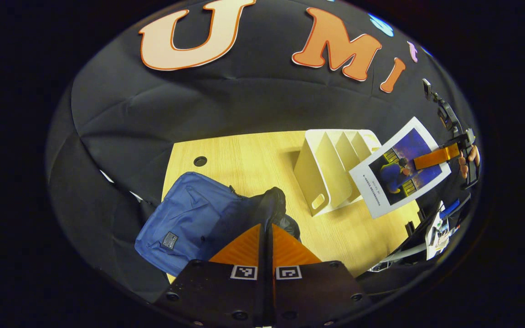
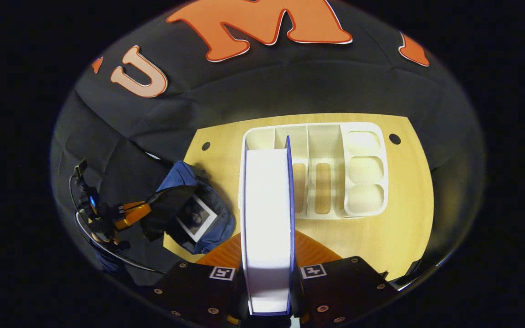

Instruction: Open the schoolbag, grab two books from the bookshelf and put them into the schoolbag.

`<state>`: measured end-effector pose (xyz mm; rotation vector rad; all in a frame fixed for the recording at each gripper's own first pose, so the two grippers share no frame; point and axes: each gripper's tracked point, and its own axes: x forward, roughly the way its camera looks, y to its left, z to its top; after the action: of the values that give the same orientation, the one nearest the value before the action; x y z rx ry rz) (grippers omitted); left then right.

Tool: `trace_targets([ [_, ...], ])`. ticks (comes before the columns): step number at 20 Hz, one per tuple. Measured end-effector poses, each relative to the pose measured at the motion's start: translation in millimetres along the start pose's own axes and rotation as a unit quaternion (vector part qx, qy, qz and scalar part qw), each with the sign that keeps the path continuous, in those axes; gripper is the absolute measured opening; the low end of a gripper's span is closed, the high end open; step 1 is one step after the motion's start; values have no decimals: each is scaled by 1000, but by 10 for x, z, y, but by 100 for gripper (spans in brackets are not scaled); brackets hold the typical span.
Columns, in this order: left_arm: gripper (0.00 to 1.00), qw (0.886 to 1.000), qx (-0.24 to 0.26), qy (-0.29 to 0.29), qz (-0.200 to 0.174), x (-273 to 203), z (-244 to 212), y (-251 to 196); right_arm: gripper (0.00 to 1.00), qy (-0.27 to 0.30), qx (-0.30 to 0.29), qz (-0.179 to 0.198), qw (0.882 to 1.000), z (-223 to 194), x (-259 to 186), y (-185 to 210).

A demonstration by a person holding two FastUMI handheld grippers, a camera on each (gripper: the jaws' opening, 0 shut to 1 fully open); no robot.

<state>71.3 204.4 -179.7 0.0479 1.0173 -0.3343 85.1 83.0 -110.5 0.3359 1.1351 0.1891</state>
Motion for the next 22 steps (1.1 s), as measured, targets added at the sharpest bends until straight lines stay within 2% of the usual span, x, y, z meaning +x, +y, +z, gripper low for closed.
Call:
trace_targets([
  [3, 0, 1000, 3, 0, 8, -16, 12, 26, 37, 0, 31, 58, 998, -207, 81, 334],
  [6, 1, 1000, 9, 4, 12, -44, 2, 29, 37, -7, 46, 94, 994, -431, 277, 631],
  [9, 0, 1000, 20, 7, 16, -56, 11, 42, 37, -10, 89, 134, 987, -511, 499, 924],
  [17, 1, 999, 37, 8, 21, -81, 52, 61, 37, 8, 144, 163, 976, -672, 1197, 1516],
  [22, 1, 1000, 23, 4, 15, -86, 17, 59, 37, 19, 169, 174, 970, -756, 1564, 1869],
])
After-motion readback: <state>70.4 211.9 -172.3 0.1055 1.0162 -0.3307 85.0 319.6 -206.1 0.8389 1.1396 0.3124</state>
